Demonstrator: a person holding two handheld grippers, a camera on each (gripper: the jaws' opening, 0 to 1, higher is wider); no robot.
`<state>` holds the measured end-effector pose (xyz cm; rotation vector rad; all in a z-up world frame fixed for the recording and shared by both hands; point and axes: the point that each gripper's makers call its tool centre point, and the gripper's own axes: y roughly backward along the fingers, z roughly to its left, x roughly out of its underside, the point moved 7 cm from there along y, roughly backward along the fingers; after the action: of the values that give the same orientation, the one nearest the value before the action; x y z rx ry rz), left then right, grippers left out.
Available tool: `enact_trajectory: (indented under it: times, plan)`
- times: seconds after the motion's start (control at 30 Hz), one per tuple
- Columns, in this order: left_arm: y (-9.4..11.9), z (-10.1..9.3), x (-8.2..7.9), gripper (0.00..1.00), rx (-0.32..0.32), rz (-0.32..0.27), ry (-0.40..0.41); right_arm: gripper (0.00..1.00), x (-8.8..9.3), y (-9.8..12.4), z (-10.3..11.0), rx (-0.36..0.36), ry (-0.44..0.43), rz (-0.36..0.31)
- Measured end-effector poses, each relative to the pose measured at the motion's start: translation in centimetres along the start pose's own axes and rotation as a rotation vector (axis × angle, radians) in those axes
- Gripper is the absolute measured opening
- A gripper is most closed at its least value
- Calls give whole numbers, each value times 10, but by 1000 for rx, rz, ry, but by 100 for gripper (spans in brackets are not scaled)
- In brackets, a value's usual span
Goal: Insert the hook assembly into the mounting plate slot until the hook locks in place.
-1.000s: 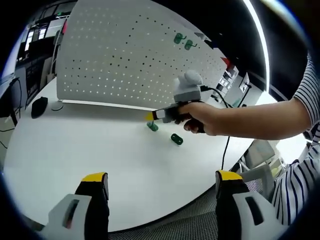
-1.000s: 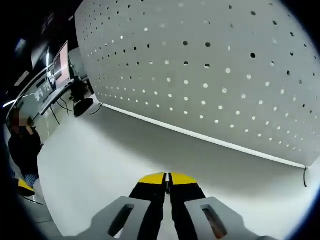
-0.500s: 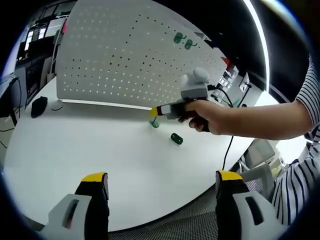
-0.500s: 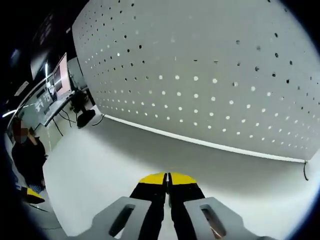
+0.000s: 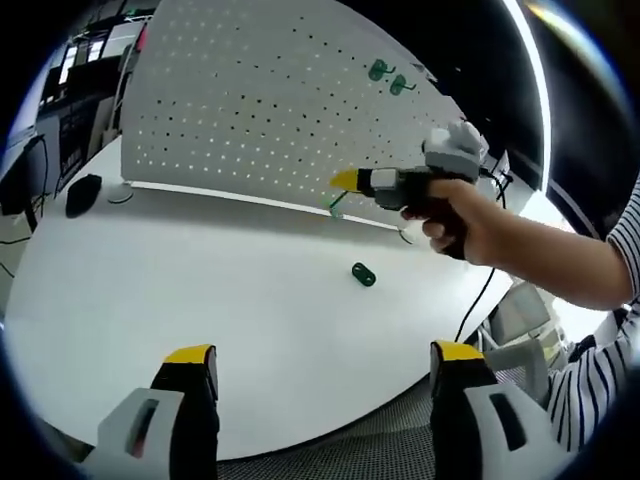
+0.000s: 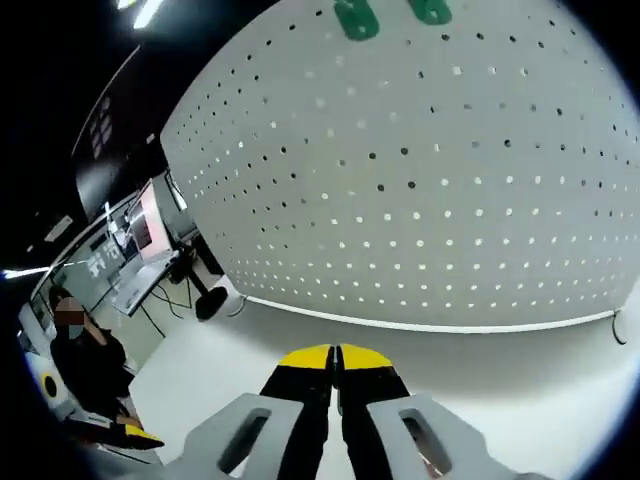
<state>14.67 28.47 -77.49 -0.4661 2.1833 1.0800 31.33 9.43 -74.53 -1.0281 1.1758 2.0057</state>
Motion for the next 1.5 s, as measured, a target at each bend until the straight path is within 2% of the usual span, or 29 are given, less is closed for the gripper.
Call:
enact_trajectory:
  times: [0.2, 0.4, 0.87, 1.1, 1.23, 1.37, 1.5]
  plan:
    - [-6, 0, -13, 88, -12, 4, -20, 0, -1, 21, 18, -80, -40, -38]
    - [-13, -2, -28, 86, -12, -4, -32, 0, 6, 43, 38, -135, -39, -42]
    - [-27, -20, -52, 76, 34, -37, -23, 0, 17, 80, 81, -279, -126, -94]
    - [-25, -25, -59, 58, 67, -59, -17, 0, 18, 86, 92, -303, -170, -104]
    - [-25, -27, -62, 52, 91, -72, 14, 0, 17, 88, 98, -319, -157, -108]
    - [-23, -30, -63, 40, 141, -96, 66, 0, 17, 90, 103, -338, -152, -114]
    - [-23, -32, -63, 37, 164, -101, 92, 0, 17, 91, 106, -349, -149, -118]
